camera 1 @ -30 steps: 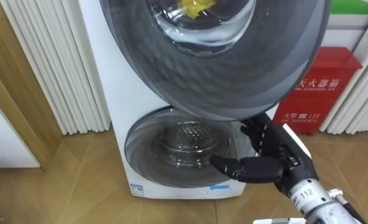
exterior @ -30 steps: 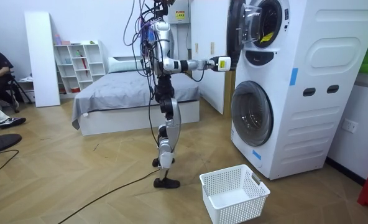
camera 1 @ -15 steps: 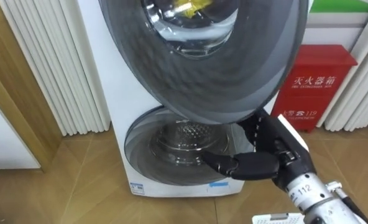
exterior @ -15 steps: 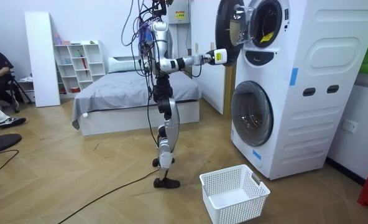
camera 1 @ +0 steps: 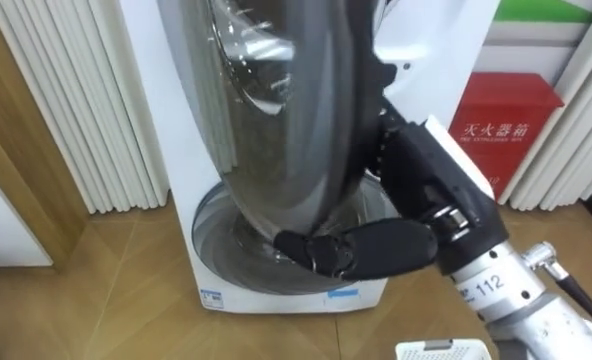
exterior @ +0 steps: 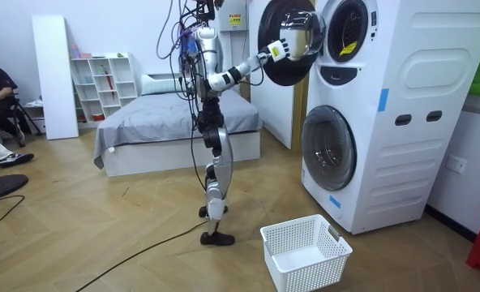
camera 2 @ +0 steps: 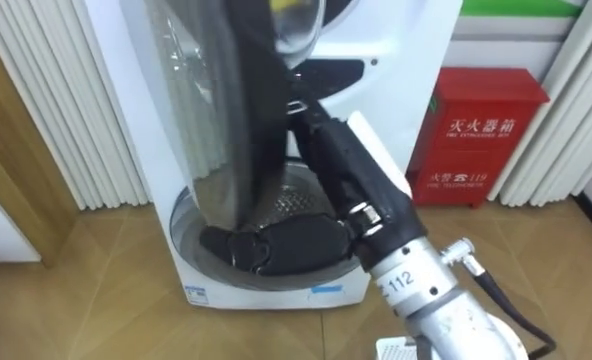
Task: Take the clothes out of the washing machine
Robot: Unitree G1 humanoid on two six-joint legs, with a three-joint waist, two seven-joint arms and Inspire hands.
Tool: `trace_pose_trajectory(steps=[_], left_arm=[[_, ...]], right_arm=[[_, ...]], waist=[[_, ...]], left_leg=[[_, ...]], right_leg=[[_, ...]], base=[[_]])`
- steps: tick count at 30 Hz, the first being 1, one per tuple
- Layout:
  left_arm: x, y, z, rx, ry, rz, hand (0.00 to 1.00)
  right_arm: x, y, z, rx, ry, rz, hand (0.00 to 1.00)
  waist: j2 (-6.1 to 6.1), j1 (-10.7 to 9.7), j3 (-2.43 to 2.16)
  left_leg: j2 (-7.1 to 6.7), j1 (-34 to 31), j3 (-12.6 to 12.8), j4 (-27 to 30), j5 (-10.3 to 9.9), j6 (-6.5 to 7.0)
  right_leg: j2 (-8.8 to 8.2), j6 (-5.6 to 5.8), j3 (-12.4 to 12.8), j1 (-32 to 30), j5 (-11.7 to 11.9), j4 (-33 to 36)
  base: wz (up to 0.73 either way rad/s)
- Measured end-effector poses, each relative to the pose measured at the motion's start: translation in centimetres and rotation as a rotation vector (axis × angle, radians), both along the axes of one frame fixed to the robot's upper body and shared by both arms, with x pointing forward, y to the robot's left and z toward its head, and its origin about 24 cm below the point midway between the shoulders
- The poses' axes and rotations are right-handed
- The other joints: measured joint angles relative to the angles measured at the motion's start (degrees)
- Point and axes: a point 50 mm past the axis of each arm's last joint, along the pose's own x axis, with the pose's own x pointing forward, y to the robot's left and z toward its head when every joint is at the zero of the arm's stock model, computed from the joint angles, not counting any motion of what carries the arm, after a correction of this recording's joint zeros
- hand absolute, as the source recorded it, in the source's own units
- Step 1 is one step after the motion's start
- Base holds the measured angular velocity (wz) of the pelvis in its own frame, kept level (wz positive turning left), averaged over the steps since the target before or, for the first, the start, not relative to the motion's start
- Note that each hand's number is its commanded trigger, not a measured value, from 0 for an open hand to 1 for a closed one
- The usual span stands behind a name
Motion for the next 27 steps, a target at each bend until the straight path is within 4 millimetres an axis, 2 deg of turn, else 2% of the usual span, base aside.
trace_pose_trajectory(steps=[5, 9, 12, 15, 18, 22, 27], left_arm=[[0.5, 0.0, 0.0, -0.002, -0.012, -0.009, 0.00], [1.0, 0.0, 0.1, 0.000, -0.019, -0.026, 0.00], [1.5, 0.1, 0.2, 0.004, -0.035, -0.031, 0.00], [1.5, 0.4, 0.3, 0.011, -0.036, -0.034, 0.00], [1.5, 0.3, 0.2, 0.011, -0.032, -0.043, 0.00], [1.7, 0.1, 0.2, 0.007, -0.018, -0.081, 0.00], [1.8, 0.1, 0.2, 0.001, -0.006, -0.080, 0.00]], right_arm=[[0.0, 0.7, 0.9, -0.064, -0.054, 0.035, 0.00], [-0.3, 2.0, 1.9, -0.075, -0.108, 0.103, 0.00], [-0.5, 2.9, 2.7, -0.075, -0.147, 0.159, 0.00], [-0.6, 3.8, 3.7, -0.062, -0.191, 0.211, 0.00], [-0.9, 4.9, 4.4, -0.051, -0.232, 0.267, 0.00], [-1.6, 6.5, 4.1, -0.056, -0.216, 0.374, 0.00], [-2.0, 7.1, 3.9, -0.061, -0.206, 0.429, 0.00]], waist=[[-0.23, 1.19, -0.07], [-0.51, 2.35, -0.25], [-1.29, 2.99, -0.48], [-1.53, 3.25, -0.61], [-1.51, 3.63, -0.56], [-0.87, 4.40, -0.03], [-0.60, 4.83, 0.16]], left_leg=[[0.39, -0.18, -0.05, -0.20, 0.18, -0.36], [0.52, -0.17, -0.20, -0.20, 0.25, -0.48], [0.52, -0.16, -0.32, -0.14, 0.25, -0.48], [0.51, -0.03, -0.48, -0.10, 0.25, -0.47], [0.48, -0.02, -0.61, -0.11, 0.25, -0.47], [0.43, -0.17, -2.26, 0.05, 0.25, -0.47], [0.33, -1.20, -3.82, 0.14, 0.27, -0.53]], right_leg=[[0.44, -0.29, 0.02, -0.19, 0.18, -0.11], [0.61, -0.31, -0.01, -0.20, 0.19, -0.16], [0.59, -0.32, -0.09, -0.11, 0.20, -0.16], [0.55, -0.32, -0.17, 0.15, 0.20, -0.15], [0.47, -0.31, -0.43, 0.27, 0.20, -0.17], [0.34, -0.30, -2.00, 0.92, 0.20, -0.17], [0.24, -0.30, -3.52, 0.92, 0.20, -0.17]], base=[[0.00], [0.00], [0.01], [0.03], [0.04], [0.17], [0.18]])
